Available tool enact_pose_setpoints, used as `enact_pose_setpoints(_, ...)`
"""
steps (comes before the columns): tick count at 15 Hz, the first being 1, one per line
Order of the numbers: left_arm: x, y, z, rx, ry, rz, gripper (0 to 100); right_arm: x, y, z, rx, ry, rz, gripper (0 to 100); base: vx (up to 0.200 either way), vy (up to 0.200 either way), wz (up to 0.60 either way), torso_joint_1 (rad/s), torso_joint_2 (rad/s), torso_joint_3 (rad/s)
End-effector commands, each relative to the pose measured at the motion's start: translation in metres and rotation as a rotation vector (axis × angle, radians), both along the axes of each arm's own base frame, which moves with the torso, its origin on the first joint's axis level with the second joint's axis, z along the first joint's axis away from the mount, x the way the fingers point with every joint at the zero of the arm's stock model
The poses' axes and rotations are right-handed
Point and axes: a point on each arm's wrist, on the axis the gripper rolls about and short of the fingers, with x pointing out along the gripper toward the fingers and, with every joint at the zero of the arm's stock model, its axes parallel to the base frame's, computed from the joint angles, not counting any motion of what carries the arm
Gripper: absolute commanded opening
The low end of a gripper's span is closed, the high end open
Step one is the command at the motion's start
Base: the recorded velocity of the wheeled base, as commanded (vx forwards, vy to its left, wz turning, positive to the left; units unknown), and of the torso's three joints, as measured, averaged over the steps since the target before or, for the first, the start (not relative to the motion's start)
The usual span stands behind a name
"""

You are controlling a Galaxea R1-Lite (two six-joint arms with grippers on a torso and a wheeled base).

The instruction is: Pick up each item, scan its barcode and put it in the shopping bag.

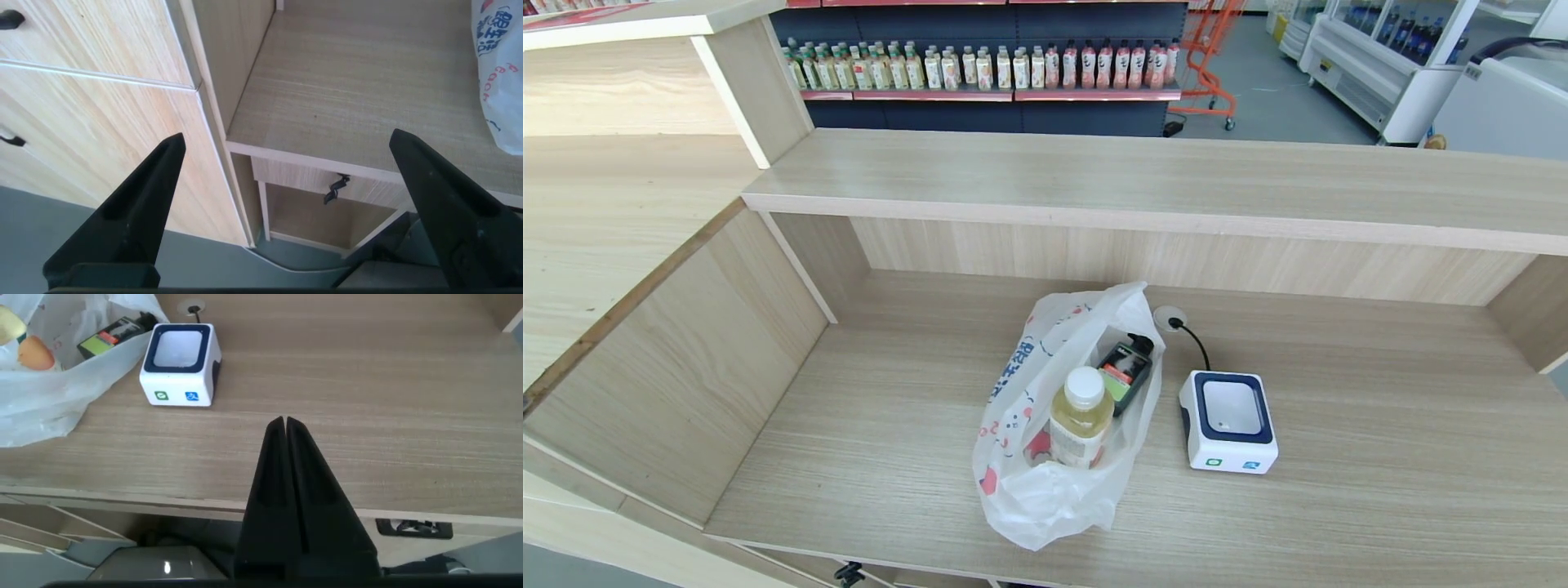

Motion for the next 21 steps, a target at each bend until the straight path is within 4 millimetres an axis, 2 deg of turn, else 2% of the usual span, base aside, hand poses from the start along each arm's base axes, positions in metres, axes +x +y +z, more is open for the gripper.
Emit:
enact_pose_setpoints(1, 0.0, 0.0, 0.0, 0.0, 0.0, 0.001, 100, 0.0003, 0.0, 0.0001, 0.0, 0.003, 0.0, 0, 0.0, 0.0, 0.0, 0.0, 0.0, 0.0)
enact_pose_setpoints(4, 0.0, 0.0, 0.0001, -0.003, -0.002, 0.001, 100, 0.0003, 0.0, 0.0001, 0.0, 0.003, 0.0, 0, 0.0, 0.0, 0.0, 0.0, 0.0, 0.0)
enact_pose_setpoints(10, 0.0, 0.0, 0.0, -0.002, 0.0, 0.001, 100, 0.0003, 0.0, 0.0001, 0.0, 0.003, 0.0, 0, 0.0, -0.2, 0.0, 0.004, 0.0, 0.003)
enact_pose_setpoints(21, 0.0, 0.0, 0.0, -0.002, 0.0, 0.001, 100, 0.0003, 0.0, 0.0001, 0.0, 0.003, 0.0, 0, 0.0, 0.0, 0.0, 0.0, 0.0, 0.0)
